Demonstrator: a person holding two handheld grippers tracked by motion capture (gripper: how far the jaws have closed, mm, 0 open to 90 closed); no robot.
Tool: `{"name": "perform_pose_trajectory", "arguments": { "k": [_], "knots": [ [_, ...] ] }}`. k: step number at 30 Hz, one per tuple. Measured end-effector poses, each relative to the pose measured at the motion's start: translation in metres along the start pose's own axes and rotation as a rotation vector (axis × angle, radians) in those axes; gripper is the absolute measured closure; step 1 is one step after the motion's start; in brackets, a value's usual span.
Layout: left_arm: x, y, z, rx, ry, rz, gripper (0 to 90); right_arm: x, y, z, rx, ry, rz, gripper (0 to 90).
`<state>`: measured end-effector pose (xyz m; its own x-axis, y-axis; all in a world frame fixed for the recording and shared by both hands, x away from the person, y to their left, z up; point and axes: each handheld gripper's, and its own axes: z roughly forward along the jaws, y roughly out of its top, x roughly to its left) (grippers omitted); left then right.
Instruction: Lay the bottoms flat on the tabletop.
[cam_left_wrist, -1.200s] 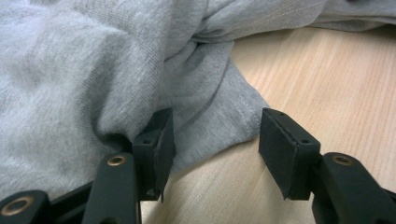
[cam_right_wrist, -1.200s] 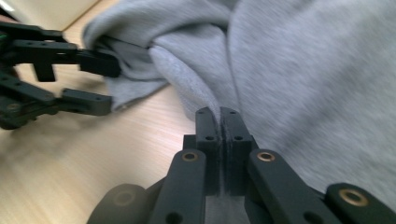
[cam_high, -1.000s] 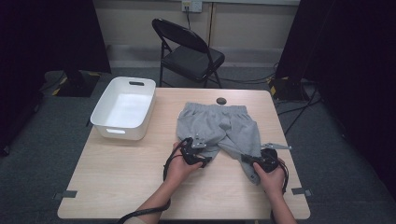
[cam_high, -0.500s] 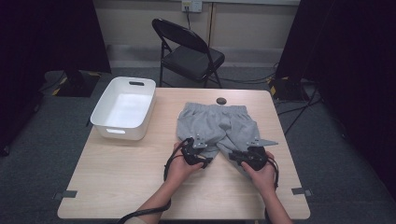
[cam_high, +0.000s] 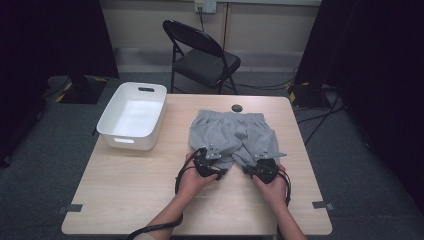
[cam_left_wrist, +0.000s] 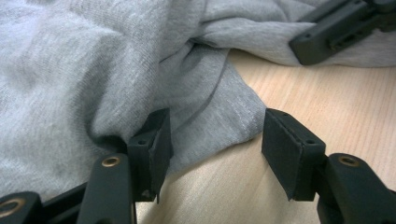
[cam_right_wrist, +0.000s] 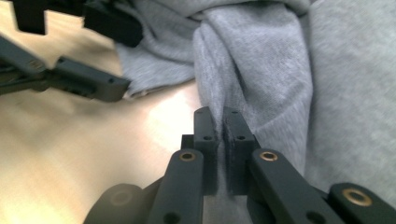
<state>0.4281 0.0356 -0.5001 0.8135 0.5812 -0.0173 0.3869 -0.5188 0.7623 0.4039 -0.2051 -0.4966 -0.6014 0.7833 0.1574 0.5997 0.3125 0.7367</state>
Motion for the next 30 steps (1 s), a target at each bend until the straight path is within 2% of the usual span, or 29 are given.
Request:
{"name": "perform_pose_trajectory", "arguments": {
  "k": [9,15,19,22,23,26,28,30],
  "knots": [
    [0.001,0.000,0.000,0.001,-0.004,-0.009,42.9,0.004,-0.013,-0.017,0.031,0.048,0.025,87.1],
    [-0.003,0.002,-0.001,0.009,-0.006,-0.019,43.1,-0.001,-0.019,-0.023,0.010,0.060,0.060,86.3],
    [-0.012,0.006,-0.002,-0.017,-0.026,0.007,48.9,-0.002,-0.016,-0.026,-0.028,0.066,0.076,71.2],
    [-0.014,0.010,-0.003,-0.033,-0.024,0.021,50.6,-0.005,-0.011,-0.034,-0.079,0.061,0.080,65.7],
    [-0.016,0.014,-0.002,-0.027,-0.043,0.018,51.1,-0.007,-0.009,-0.037,-0.090,0.046,0.081,63.0],
    [-0.018,0.016,0.005,-0.011,-0.040,0.019,50.2,-0.013,-0.007,-0.044,-0.111,-0.011,0.073,55.8],
    [-0.017,0.016,0.009,0.007,-0.035,0.023,49.3,-0.019,-0.009,-0.045,-0.106,-0.036,0.076,53.0],
    [-0.018,0.015,0.011,0.008,-0.034,0.017,49.5,-0.024,-0.012,-0.045,-0.089,-0.077,0.056,51.5]
  ]
}}
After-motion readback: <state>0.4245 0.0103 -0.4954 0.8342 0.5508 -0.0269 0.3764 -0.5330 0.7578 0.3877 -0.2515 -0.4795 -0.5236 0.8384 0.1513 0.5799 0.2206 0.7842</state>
